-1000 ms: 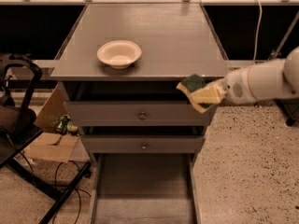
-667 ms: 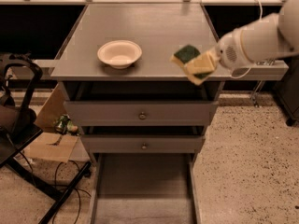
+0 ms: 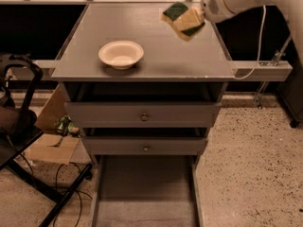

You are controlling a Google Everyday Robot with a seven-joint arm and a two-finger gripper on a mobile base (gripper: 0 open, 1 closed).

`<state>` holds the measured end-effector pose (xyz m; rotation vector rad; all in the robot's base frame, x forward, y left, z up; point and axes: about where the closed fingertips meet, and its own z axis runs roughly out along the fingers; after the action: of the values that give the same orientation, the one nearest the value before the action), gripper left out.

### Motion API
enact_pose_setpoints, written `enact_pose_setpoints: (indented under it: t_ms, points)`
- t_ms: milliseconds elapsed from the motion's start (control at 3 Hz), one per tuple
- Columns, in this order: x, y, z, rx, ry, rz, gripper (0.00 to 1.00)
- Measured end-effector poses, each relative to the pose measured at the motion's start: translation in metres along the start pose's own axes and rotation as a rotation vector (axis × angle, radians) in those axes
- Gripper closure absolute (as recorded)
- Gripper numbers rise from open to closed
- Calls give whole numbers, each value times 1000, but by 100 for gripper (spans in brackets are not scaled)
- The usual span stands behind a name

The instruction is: Pick sponge from bottom drawer and place on counter

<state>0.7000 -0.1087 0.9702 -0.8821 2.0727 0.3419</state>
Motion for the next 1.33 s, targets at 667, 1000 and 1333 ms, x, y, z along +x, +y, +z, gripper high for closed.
enact_pose_setpoints:
  t_ms: [667,1000,1333]
  points:
    - [-81,-32,117,-7,-106,-58,100]
    - [-93,-31,174,-46,-111,-87,100]
    - [-106,-44,167,-25,-150,-69,82]
